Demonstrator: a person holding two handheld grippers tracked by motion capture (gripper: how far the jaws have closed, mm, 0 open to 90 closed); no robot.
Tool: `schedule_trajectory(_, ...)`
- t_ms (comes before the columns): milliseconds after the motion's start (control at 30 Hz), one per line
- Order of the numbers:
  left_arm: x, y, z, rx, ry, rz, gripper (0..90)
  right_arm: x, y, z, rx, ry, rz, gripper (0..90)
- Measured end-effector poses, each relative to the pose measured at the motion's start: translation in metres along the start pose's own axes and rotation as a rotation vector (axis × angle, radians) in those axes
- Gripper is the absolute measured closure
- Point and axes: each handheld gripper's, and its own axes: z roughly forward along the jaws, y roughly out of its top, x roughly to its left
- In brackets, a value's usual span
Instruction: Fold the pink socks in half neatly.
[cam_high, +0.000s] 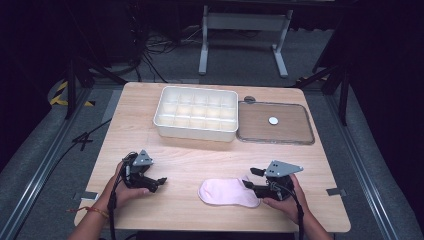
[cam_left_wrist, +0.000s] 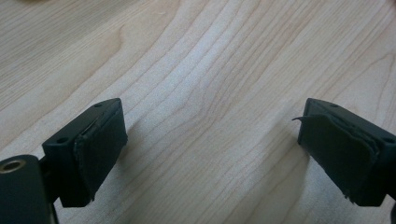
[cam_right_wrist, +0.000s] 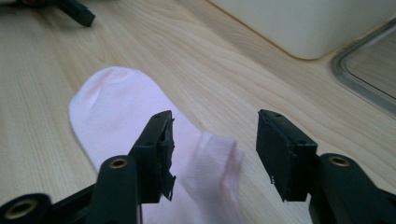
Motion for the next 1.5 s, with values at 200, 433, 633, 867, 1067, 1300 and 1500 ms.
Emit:
schedule_trajectory(200,0.0,0.0,0.0,0.001,0.002,0.0,8.1,0.013,0.003,0.012,0.02,0.067,-0.048,64.2)
schedule_trajectory(433,-0.005,0.003,-0.001,0.009,-0.008,0.004,12.9,0.025,0.003,0.026,0.059,0.139,-0.094,75.4)
schedule_trajectory(633,-0.015,0.008,0.0,-0.008,-0.081,0.016,25.3,0.033,0.001,0.04,0.099,0.163,-0.122,83.8)
schedule_trajectory(867,-0.039,0.022,0.007,-0.03,-0.183,0.027,35.7,0.035,-0.003,0.049,0.133,0.169,-0.128,86.4)
schedule_trajectory(1067,-0.064,0.043,0.018,-0.089,-0.301,0.01,35.8,0.035,-0.004,0.05,0.124,0.166,-0.141,87.0)
schedule_trajectory(1300,-0.086,0.059,0.038,-0.043,-0.289,0.066,35.2,0.036,-0.005,0.05,0.119,0.162,-0.148,87.1)
schedule_trajectory(1500,-0.095,0.063,0.05,-0.004,-0.27,0.101,34.3,0.036,-0.005,0.05,0.119,0.166,-0.155,87.2)
